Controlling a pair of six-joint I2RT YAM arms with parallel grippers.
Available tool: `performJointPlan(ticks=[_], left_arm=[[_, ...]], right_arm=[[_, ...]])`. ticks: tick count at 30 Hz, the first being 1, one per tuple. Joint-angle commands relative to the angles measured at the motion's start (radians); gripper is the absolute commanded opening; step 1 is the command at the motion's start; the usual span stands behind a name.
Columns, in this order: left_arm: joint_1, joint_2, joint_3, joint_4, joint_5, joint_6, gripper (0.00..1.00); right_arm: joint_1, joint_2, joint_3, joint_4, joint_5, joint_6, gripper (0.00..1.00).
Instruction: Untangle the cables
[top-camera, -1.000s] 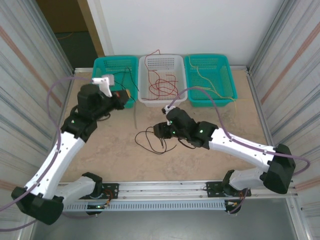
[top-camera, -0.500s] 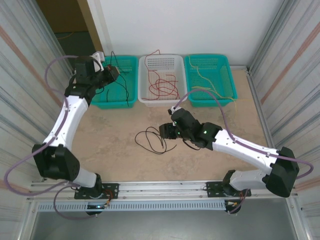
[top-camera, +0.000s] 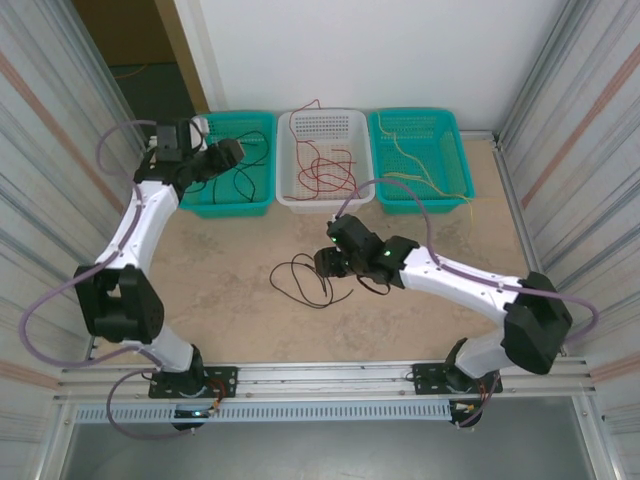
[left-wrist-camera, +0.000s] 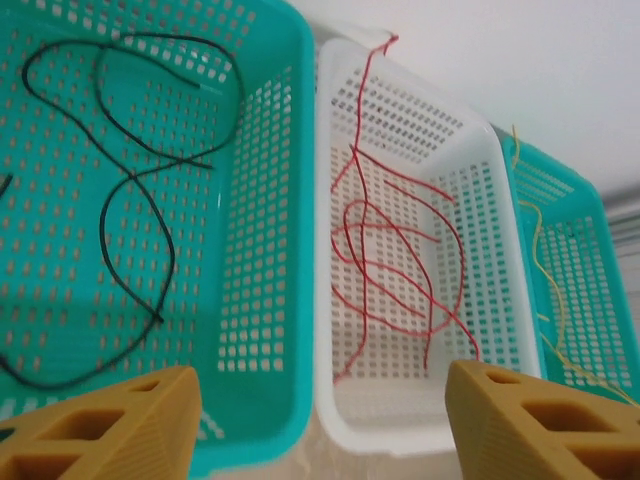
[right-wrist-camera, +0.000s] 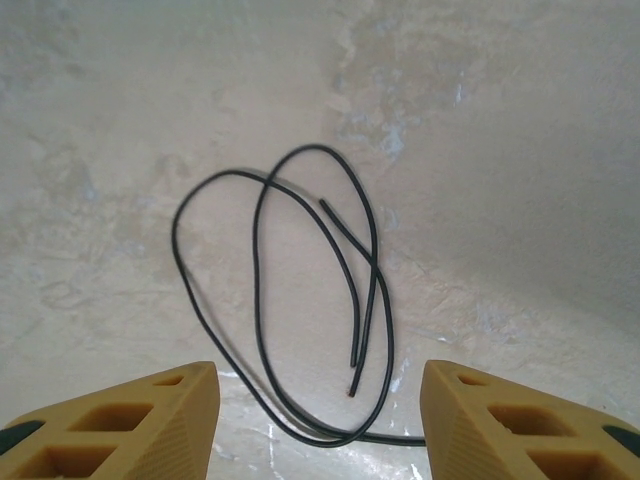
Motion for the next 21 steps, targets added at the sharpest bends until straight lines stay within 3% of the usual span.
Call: performJointPlan(ticks=[1, 6, 11, 17, 21], left_arm=[[-0.044, -0.183, -0.068, -0.060, 0.005, 0.039, 0.60], [-0.135, -0.464, -0.283, -0.113, -0.014, 0.060, 0.57], [-0.224, -0.683, -0.455, -0.175, -0.017, -0.014, 0.51], [-0.353, -0.844, -0.560, -0.202, -0.081, -0.078, 0.47], [-0.369, -0.857, -0.601, -0.199, -0.074, -0.107, 0.42]], right_arm=[[-0.006, 0.080, 0.057, -0.067, -0.021, 0.013, 0.54], [-0.004, 0.215, 0.091, -0.097, -0.055, 0.041, 0.52], [-0.003, 0.312, 0.118, -0.129, -0.029, 0.062, 0.48], [-0.018, 0.407, 0.186, -0.173, -0.066, 0.058, 0.41], [-0.014, 0.427, 0.207, -0.184, -0.065, 0.053, 0.37]])
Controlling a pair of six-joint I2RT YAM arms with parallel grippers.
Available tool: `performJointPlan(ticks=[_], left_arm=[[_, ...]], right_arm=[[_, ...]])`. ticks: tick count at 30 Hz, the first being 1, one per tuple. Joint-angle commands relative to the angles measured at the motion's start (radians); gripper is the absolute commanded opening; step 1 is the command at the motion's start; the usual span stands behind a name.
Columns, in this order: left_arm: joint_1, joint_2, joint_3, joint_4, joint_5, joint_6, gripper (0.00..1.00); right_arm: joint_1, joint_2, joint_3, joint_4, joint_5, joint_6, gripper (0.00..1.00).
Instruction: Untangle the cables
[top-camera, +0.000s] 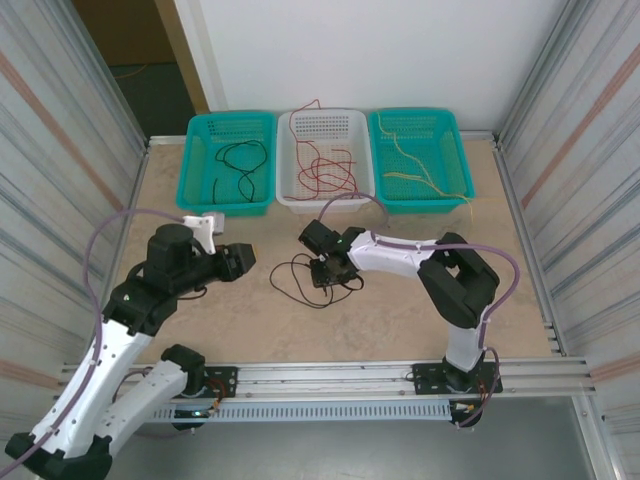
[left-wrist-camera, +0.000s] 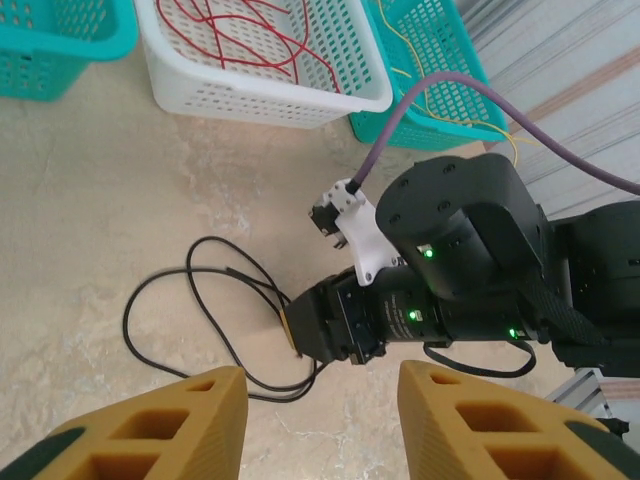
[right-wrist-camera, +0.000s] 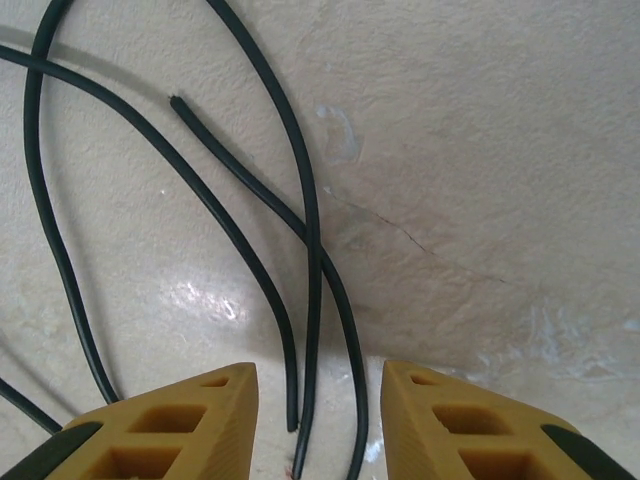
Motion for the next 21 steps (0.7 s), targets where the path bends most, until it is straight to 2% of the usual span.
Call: performJointPlan(ticks=[1, 11, 21], left_arm=[[-0.009, -0.004, -0.030, -0.001, -0.012, -0.045, 0.41], [-0.037, 0.021, -0.055, 0.039, -0.017, -0.071, 0.37], [-0.037, 0.023, -0.057, 0.041, -0.023, -0.065, 0.36]], right_arm=[[-0.001, 0.015, 0.031, -0.050, -0.003, 0.014, 0.36], [-0.031, 0.088, 0.136, -0.088, 0.058, -0.036, 0.32], [-0.058, 0.166, 0.172, -0.088, -0.005, -0.050, 0.28]])
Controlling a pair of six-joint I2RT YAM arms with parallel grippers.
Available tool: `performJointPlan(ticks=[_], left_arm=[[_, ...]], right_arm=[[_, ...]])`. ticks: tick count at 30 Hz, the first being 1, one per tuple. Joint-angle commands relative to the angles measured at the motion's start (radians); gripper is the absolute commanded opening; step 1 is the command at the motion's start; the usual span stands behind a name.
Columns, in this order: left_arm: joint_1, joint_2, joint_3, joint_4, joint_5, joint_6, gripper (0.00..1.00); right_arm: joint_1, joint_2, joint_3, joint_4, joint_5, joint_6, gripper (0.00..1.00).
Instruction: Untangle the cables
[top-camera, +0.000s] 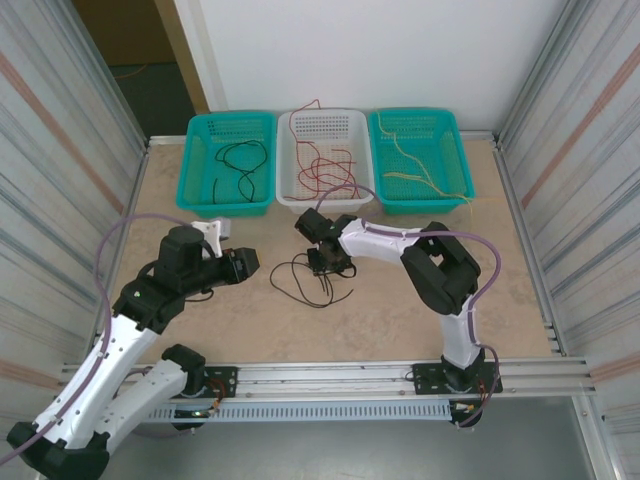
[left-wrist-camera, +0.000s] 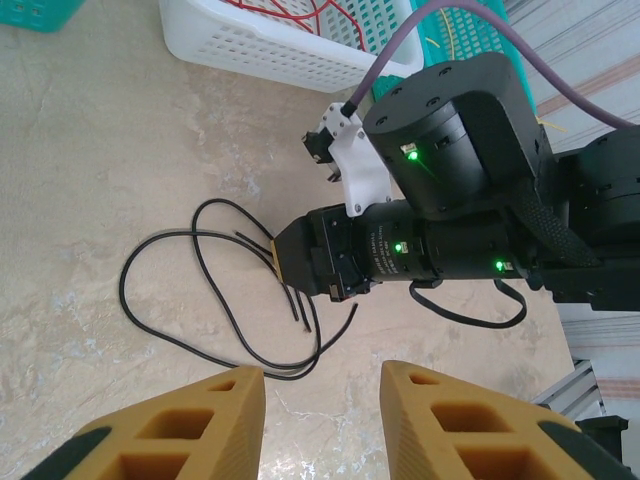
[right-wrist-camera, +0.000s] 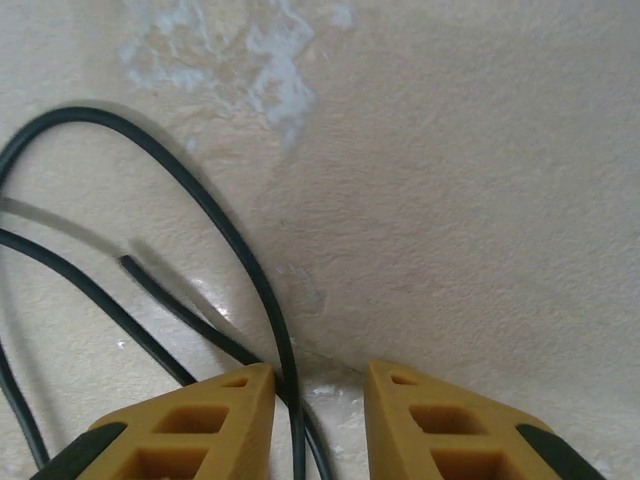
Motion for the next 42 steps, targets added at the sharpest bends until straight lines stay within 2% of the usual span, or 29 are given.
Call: performJointPlan(ticks=[1, 2, 8, 14, 19, 25, 27, 35, 42], left_arm=[[-0.005, -0.005, -0.015, 0.025, -0.015, -0.004, 0.36], [-0.005, -0.003, -0.014, 0.026, -0.015, -0.004, 0.36], [-0.005, 0.001, -0.007, 0.021, -0.015, 0.001, 0.35], [-0.005, 0.010, 0.024, -0.001, 0.006, 0.025, 0.41], [-0.005, 0.020, 0.045, 0.027, 0.050, 0.027, 0.45], [-0.010, 0.012, 0.013, 0.162, 0.144, 0.017, 0.61], [-0.010, 0.004, -0.005, 0.220, 0.158, 0.015, 0.66], [-0.011, 0.009, -0.003, 0.321, 0.166, 0.055, 0.68], [-0.011, 0.017, -0.045, 0.490, 0.299, 0.027, 0.69]], right_arm=[[-0.002, 0.038, 0.028, -0.037, -0.024, -0.024, 0.27], [-0.002, 0.043, 0.032, -0.039, -0.028, -0.026, 0.26], [0.000, 0.016, 0.032, -0.037, -0.022, -0.031, 0.00], [0.065, -0.209, -0.041, 0.000, 0.135, -0.093, 0.00], [0.172, -0.414, -0.065, 0.009, 0.271, -0.197, 0.00], [0.302, -0.605, -0.075, 0.044, 0.376, -0.307, 0.00], [0.317, -0.651, -0.062, 0.039, 0.388, -0.314, 0.00], [0.329, -0.794, -0.059, 0.070, 0.329, -0.331, 0.00], [0.321, -0.881, -0.088, 0.101, 0.282, -0.305, 0.00]])
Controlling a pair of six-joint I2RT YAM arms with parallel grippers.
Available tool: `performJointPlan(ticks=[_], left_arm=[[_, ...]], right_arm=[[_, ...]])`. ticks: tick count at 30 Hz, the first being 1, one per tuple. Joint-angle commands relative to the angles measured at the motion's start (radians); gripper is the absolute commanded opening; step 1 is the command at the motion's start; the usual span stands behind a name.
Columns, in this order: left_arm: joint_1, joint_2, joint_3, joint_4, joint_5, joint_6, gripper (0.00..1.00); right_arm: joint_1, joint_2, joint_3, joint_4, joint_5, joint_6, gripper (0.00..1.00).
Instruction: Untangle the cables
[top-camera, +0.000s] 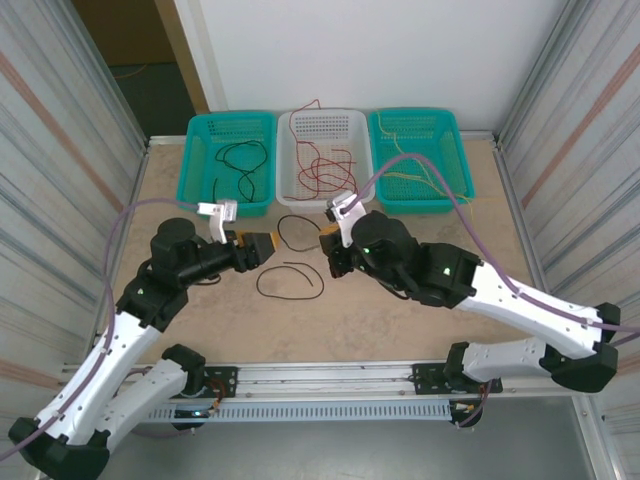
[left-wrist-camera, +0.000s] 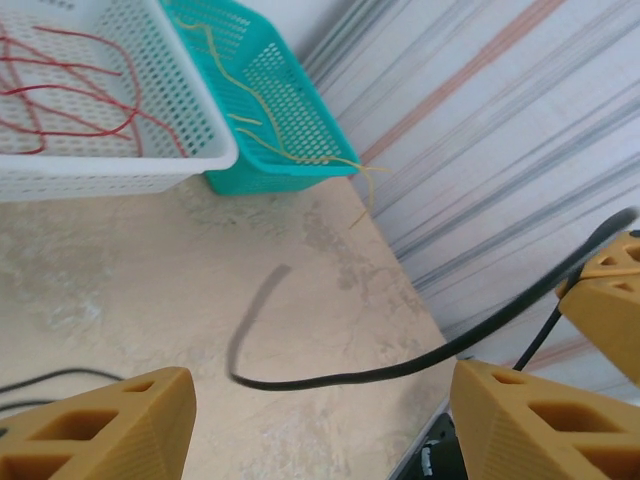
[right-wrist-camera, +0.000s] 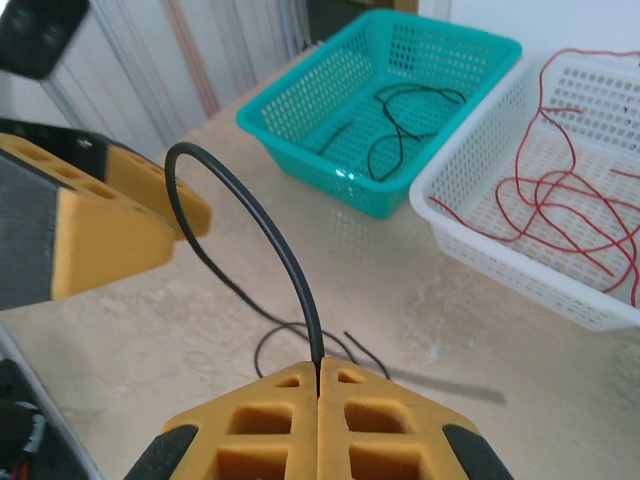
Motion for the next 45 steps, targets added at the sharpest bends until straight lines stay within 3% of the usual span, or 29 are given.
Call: performJointPlan(ticks=[1, 7, 12, 16, 22, 24, 28, 29, 31, 34, 37, 40, 45], left_arm=[[-0.008, -0.001, -0.033, 0.137, 0.096, -0.005, 0.69], [-0.008, -0.006, -0.073, 0.254, 0.154, -0.032, 0.69], [-0.008, 0.000, -0.084, 0.297, 0.178, -0.037, 0.62], [-0.008, 0.021, -0.081, 0.315, 0.197, -0.031, 0.45], [-0.008, 0.037, -0.059, 0.305, 0.169, -0.001, 0.06], [-0.009, 0.030, -0.051, 0.283, 0.133, 0.014, 0.00], [-0.034, -0.024, -0.039, 0.186, -0.091, 0.093, 0.00], [-0.056, -0.039, -0.033, 0.154, -0.181, 0.126, 0.00], [-0.148, -0.068, -0.023, 0.085, -0.451, 0.199, 0.00], [-0.306, -0.075, -0.040, 0.120, -0.721, 0.334, 0.00], [-0.448, -0.024, -0.042, 0.181, -0.895, 0.449, 0.00], [-0.543, 0.048, -0.021, 0.228, -0.989, 0.525, 0.00], [-0.603, 0.110, -0.020, 0.328, -1.073, 0.566, 0.00]], right_arm=[[-0.005, -0.037, -0.025, 0.030, -0.031, 0.003, 0.00], [-0.034, -0.059, -0.037, 0.057, -0.106, 0.036, 0.00], [-0.051, -0.061, -0.041, 0.077, -0.152, 0.054, 0.00], [-0.062, -0.059, -0.050, 0.094, -0.182, 0.069, 0.00], [-0.071, -0.051, -0.055, 0.099, -0.183, 0.080, 0.00], [-0.076, -0.052, -0.053, 0.096, -0.157, 0.095, 0.08], [-0.072, -0.050, -0.008, 0.050, -0.080, 0.153, 0.48], [-0.065, -0.053, 0.001, 0.055, -0.077, 0.171, 0.60], [-0.048, -0.063, -0.002, 0.103, -0.084, 0.235, 0.72], [-0.042, -0.055, -0.024, 0.194, -0.156, 0.345, 0.77], [-0.046, -0.023, -0.046, 0.285, -0.245, 0.424, 0.78], [-0.059, 0.015, -0.037, 0.301, -0.273, 0.495, 0.78], [-0.115, 0.004, -0.078, 0.381, -0.354, 0.638, 0.78]])
